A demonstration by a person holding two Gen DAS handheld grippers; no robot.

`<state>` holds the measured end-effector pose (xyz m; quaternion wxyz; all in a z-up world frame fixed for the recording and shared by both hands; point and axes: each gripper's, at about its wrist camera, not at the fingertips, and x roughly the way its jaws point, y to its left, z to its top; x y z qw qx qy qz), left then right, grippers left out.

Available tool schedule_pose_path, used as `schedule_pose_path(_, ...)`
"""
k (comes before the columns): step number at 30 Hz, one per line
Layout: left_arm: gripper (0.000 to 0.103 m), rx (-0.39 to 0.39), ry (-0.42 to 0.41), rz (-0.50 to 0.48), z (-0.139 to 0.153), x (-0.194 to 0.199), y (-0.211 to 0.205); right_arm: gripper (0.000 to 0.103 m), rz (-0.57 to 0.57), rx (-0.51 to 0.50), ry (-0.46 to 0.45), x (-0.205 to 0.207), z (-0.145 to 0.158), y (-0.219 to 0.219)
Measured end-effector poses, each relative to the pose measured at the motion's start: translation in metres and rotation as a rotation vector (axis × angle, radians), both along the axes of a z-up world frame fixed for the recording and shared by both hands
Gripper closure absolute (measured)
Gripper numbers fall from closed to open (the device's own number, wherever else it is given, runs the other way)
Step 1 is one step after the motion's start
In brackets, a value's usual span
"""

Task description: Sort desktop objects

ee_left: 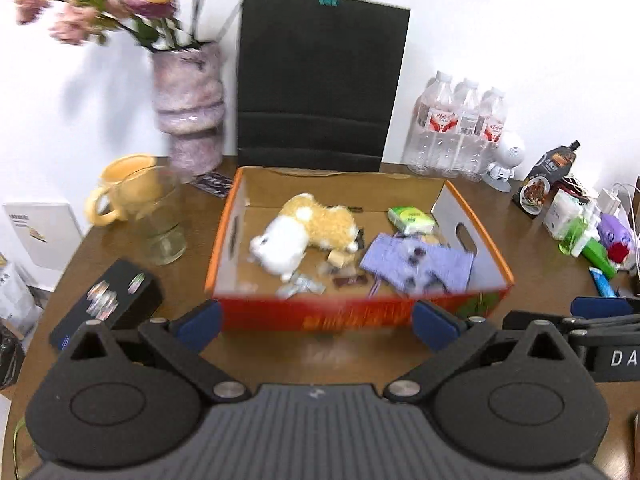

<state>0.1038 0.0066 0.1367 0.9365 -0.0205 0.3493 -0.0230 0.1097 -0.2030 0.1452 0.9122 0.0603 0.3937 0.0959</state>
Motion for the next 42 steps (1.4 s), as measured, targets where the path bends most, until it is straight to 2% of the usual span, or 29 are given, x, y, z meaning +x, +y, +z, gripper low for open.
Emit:
schedule_pose_path(2, 0.000, 0.000, -0.026, 0.032, -0.021, -0.032, 0.002, 0.002, 0.009, 0.027, -0.056, -0.029, -0.022, -0.003)
schedule_pose_path(5, 0.000, -0.004, -0.053, 0.026, -0.058, -0.066, 0.006, 0.002, -0.010, 0.028, -0.074, -0.063, -0.058, -0.005)
schedule_pose_path(9, 0.000, 0.038, -0.038, 0.046, -0.103, -0.091, 0.007, 0.002, -0.024, -0.018, -0.112, -0.090, -0.095, -0.001)
schedule_pose_path(12, 0.000, 0.064, -0.055, 0.027, -0.119, -0.098, 0.005, 0.002, -0.015, -0.051, -0.158, -0.097, -0.111, 0.004)
schedule_pose_path(16, 0.000, 0.056, -0.051, 0.017, -0.130, -0.098, 0.005, 0.002, -0.011, -0.047, -0.143, -0.098, -0.127, 0.007)
schedule_pose_path(24, 0.000, 0.090, -0.019, 0.024, -0.139, -0.090, 0.003, 0.002, 0.004, -0.123, -0.135, -0.098, -0.143, 0.019)
schedule_pose_path(42, 0.000, 0.071, -0.010, 0.021, -0.140, -0.088, 0.003, 0.000, -0.003, -0.163, -0.119, -0.093, -0.150, 0.027)
